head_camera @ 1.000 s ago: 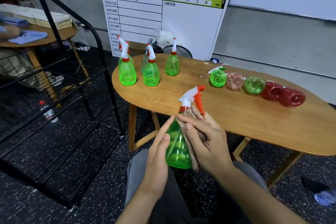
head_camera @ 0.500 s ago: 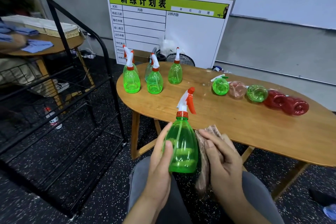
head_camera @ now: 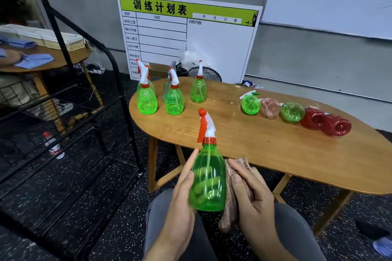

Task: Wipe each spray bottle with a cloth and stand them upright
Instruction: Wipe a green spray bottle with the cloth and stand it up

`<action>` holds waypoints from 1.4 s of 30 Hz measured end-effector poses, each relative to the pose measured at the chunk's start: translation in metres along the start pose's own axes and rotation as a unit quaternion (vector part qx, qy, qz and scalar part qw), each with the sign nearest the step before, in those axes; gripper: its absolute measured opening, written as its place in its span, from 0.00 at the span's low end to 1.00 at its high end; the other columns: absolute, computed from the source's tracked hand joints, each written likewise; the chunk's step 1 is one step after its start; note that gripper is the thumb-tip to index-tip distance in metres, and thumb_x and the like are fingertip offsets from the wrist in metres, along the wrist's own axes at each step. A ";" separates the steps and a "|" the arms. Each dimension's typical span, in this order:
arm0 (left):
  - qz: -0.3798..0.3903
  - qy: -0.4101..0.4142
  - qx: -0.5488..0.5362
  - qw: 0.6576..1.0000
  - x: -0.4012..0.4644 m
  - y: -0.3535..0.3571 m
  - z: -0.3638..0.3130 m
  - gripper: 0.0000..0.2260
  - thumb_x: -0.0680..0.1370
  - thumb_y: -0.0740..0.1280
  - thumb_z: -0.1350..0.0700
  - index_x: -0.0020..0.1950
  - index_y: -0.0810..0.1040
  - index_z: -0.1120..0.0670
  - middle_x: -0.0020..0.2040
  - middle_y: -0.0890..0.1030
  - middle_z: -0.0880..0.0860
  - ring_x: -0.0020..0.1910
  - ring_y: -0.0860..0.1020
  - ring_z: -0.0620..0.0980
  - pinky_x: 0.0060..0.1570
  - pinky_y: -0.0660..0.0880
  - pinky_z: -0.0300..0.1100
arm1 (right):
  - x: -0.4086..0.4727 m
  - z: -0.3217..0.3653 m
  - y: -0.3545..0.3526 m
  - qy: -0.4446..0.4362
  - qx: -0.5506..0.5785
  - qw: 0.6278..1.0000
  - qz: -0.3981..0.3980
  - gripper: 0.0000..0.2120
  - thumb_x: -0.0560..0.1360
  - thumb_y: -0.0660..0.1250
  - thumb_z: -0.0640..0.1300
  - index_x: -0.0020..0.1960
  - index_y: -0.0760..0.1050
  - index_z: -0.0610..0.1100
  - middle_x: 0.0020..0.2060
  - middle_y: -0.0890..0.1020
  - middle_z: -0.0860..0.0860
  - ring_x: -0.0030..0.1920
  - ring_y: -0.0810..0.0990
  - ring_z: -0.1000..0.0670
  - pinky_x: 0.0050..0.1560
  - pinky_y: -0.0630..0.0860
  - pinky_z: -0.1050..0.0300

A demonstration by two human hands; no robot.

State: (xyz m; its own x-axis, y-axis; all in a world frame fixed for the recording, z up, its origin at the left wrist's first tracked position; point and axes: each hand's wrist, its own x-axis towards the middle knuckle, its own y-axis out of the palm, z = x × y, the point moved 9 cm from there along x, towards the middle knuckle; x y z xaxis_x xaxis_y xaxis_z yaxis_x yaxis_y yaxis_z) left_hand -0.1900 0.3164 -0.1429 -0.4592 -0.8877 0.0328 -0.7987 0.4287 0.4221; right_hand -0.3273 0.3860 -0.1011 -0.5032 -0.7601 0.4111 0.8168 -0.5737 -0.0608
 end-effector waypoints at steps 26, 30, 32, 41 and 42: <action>-0.018 0.017 0.015 1.000 0.001 -0.003 0.003 0.19 0.86 0.59 0.47 0.77 0.74 0.44 0.73 0.80 0.49 0.73 0.77 0.52 0.72 0.73 0.54 | 0.040 0.044 0.033 -0.286 -0.243 0.917 0.133 0.14 0.84 0.63 0.53 0.65 0.83 0.55 0.42 0.74 0.57 0.34 0.74 0.56 0.29 0.74 0.59; -0.021 0.019 0.013 1.000 0.002 -0.004 0.001 0.22 0.83 0.58 0.49 0.77 0.73 0.47 0.71 0.81 0.49 0.71 0.78 0.50 0.71 0.75 0.49 | 0.042 0.035 0.040 -0.226 -0.240 0.933 0.145 0.14 0.83 0.63 0.54 0.64 0.83 0.56 0.42 0.74 0.57 0.34 0.76 0.53 0.31 0.76 0.53; -0.021 0.012 0.011 1.000 0.003 -0.006 0.004 0.21 0.84 0.57 0.51 0.77 0.74 0.46 0.70 0.82 0.51 0.71 0.79 0.51 0.71 0.74 0.50 | 0.024 0.041 0.048 -0.294 -0.272 0.899 0.179 0.14 0.85 0.62 0.52 0.65 0.82 0.54 0.43 0.76 0.53 0.34 0.75 0.56 0.29 0.75 0.55; -0.012 -0.005 0.014 1.000 0.000 -0.002 0.007 0.21 0.84 0.55 0.48 0.76 0.74 0.41 0.68 0.83 0.52 0.69 0.80 0.53 0.70 0.76 0.52 | 0.002 0.051 0.040 -0.399 -0.286 0.848 0.201 0.12 0.83 0.64 0.50 0.63 0.82 0.54 0.39 0.76 0.52 0.33 0.71 0.57 0.28 0.70 0.63; -0.012 -0.002 0.014 1.000 0.000 -0.001 0.005 0.21 0.83 0.56 0.48 0.76 0.75 0.42 0.68 0.83 0.51 0.69 0.81 0.52 0.68 0.78 0.50 | 0.016 0.050 0.033 -0.359 -0.267 0.878 0.167 0.13 0.85 0.61 0.51 0.65 0.81 0.55 0.39 0.75 0.53 0.33 0.71 0.57 0.28 0.69 0.63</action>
State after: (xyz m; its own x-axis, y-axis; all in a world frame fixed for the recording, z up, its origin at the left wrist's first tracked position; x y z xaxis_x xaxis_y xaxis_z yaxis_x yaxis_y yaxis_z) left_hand -0.1915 0.3165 -0.1483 -0.4410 -0.8973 0.0189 -0.8202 0.4116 0.3973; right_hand -0.2947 0.3701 -0.0507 0.2042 -0.6340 0.7459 0.5400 -0.5625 -0.6260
